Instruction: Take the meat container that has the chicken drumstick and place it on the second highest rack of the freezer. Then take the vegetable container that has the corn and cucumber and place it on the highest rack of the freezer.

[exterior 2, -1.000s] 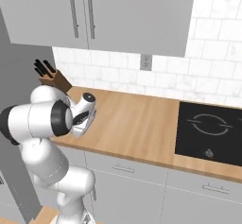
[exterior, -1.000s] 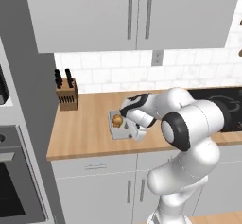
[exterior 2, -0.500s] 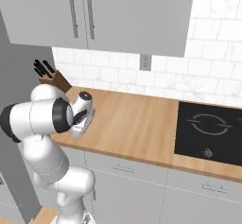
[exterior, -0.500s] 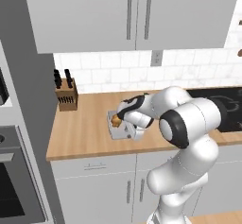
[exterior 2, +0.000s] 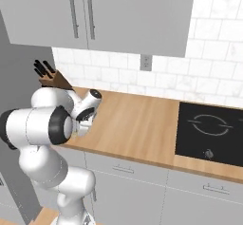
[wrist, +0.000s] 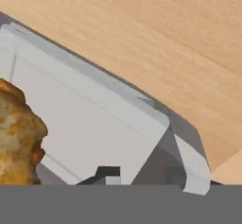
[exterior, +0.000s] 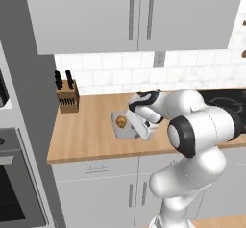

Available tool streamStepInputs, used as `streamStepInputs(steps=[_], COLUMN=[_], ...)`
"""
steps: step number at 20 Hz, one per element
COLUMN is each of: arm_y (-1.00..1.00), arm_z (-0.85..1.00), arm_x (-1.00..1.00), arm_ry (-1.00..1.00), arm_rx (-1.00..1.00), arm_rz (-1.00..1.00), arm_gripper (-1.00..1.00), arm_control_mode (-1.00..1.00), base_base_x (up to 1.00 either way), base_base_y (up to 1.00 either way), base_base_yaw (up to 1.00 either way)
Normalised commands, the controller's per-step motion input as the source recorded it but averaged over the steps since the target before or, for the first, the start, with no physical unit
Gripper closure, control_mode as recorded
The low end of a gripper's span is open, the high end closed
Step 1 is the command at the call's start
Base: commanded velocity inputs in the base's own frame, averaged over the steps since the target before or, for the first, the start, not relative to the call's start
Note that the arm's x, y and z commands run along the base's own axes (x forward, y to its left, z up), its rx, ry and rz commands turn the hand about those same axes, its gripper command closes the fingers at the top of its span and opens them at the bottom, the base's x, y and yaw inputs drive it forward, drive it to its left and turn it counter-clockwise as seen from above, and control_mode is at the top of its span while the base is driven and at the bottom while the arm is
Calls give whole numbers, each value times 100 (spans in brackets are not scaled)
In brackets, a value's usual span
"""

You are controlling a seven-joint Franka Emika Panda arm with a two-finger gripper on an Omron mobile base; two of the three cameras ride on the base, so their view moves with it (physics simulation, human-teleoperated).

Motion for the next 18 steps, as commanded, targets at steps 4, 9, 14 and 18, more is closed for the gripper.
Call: streamStepInputs(steps=[4, 9, 14, 18], arm_y=[-6, 0, -6, -15], arm_z=[49, 69, 85, 89], arm_x=[-38, -56, -81, -94], arm_ry=[-7, -16, -27, -31], arm_rx=[-3, -14, -21, -11], arm_rz=[52, 58, 58, 49], arm_gripper=[100, 100, 100, 100], arm_control_mode=[-100, -100, -100, -100], base_base_x=[0, 0, 0, 0], base_base_y=[0, 0, 0, 0], base_base_yaw=[0, 0, 0, 0])
